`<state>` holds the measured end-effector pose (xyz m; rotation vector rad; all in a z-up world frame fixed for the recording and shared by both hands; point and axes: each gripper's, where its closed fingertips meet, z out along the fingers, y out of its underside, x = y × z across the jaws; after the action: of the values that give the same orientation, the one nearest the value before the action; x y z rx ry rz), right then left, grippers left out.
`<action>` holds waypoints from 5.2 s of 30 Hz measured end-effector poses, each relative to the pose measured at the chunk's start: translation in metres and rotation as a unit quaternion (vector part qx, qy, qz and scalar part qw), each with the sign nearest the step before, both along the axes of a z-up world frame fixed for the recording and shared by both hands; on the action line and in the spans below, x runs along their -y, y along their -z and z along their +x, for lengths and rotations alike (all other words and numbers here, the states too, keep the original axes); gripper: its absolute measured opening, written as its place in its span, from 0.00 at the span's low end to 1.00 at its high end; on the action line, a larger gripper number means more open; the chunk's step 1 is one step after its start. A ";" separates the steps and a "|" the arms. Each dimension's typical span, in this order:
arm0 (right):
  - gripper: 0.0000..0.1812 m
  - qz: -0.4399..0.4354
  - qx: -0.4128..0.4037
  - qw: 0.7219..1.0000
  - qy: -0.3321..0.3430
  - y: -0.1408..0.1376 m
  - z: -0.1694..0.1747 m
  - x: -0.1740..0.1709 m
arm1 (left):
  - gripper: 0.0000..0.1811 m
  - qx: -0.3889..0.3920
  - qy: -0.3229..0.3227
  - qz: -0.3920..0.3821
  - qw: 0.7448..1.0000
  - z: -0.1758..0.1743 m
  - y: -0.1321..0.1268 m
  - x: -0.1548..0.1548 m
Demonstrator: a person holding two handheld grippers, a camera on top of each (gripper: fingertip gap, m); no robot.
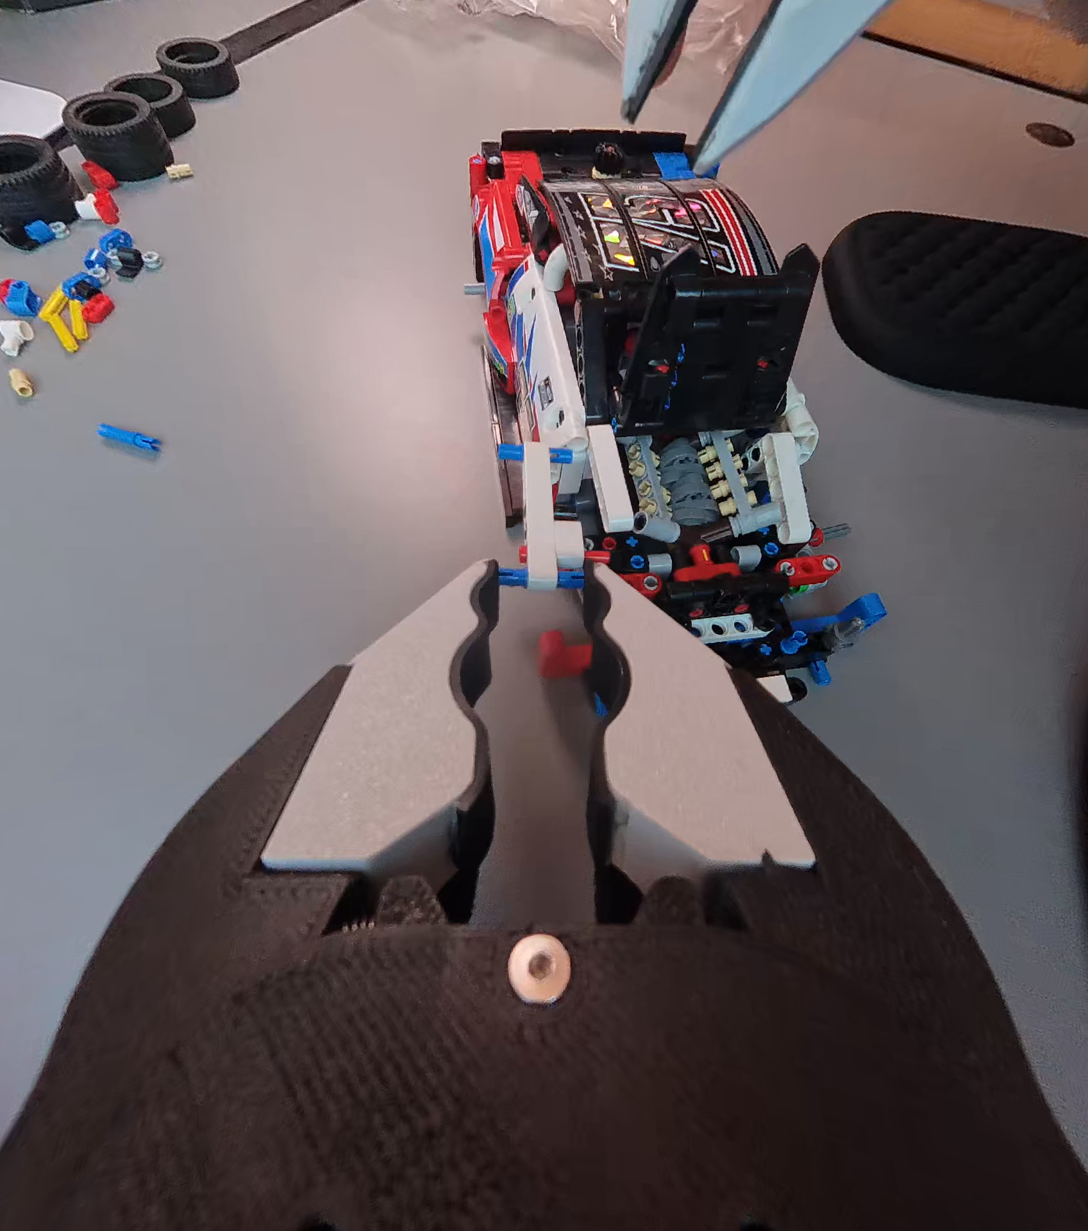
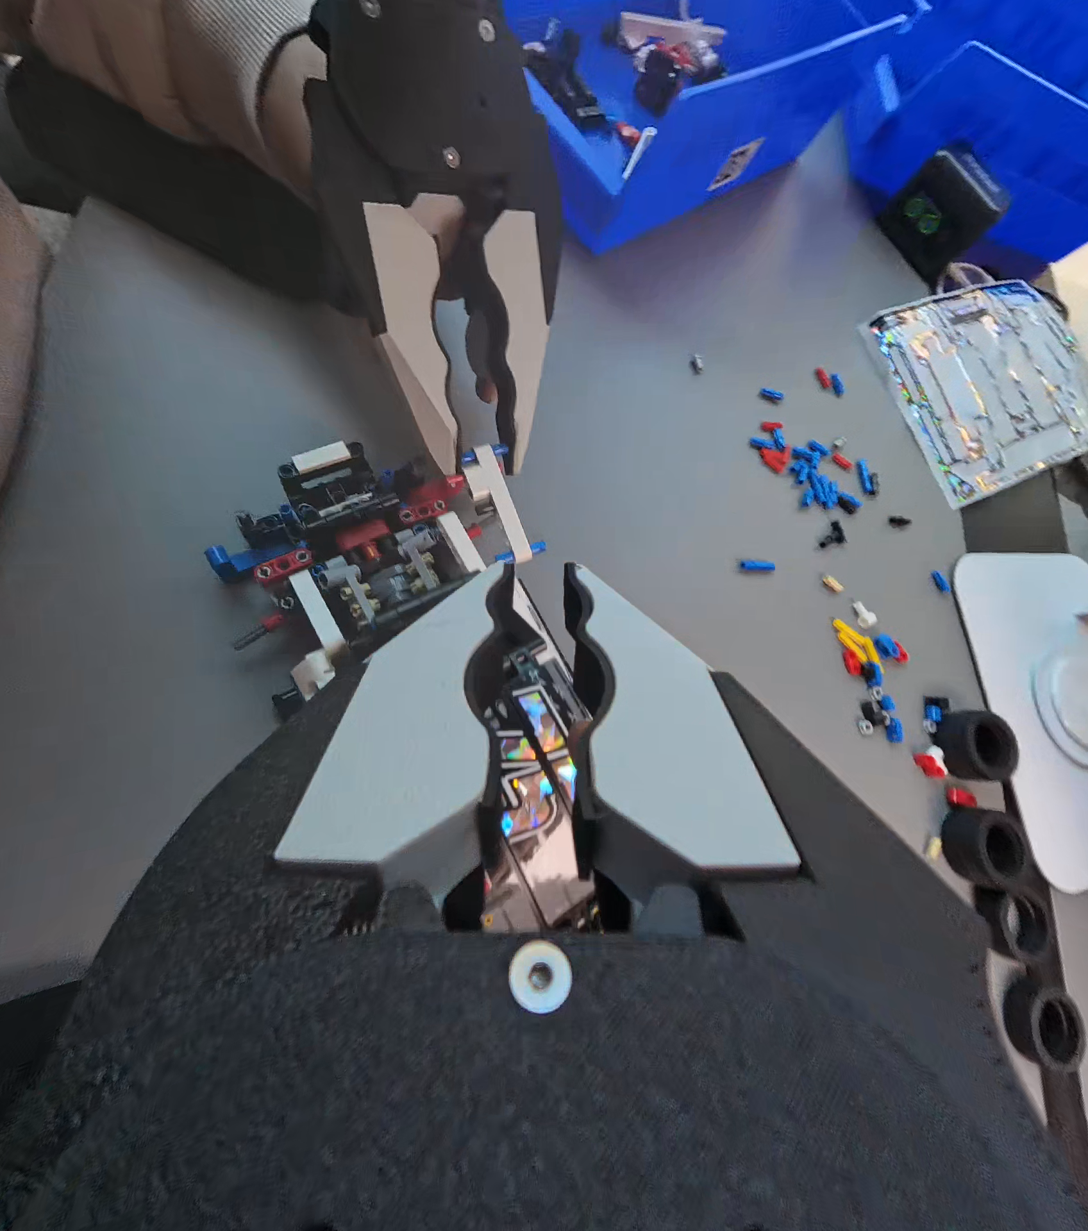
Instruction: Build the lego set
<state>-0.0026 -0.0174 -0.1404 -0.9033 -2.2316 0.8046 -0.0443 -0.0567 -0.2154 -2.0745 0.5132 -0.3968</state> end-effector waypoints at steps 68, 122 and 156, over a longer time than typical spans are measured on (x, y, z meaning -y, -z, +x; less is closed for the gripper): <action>0.20 0.096 0.377 0.910 -0.142 0.070 -0.019 0.028 | 0.13 0.051 -0.010 -0.068 0.996 0.006 0.009 0.003; 0.12 0.102 0.382 0.878 -0.271 0.084 -0.006 0.027 | 0.13 0.056 0.004 -0.083 0.995 0.022 0.012 0.011; 0.12 0.053 0.378 0.900 -0.209 0.082 -0.011 0.010 | 0.19 0.044 -0.018 -0.055 0.997 0.025 0.010 -0.022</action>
<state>-0.0133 -0.0270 -0.2222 -0.7666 -3.1970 0.5428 -0.0195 -0.0345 -0.2255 -2.1582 0.4088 -0.5037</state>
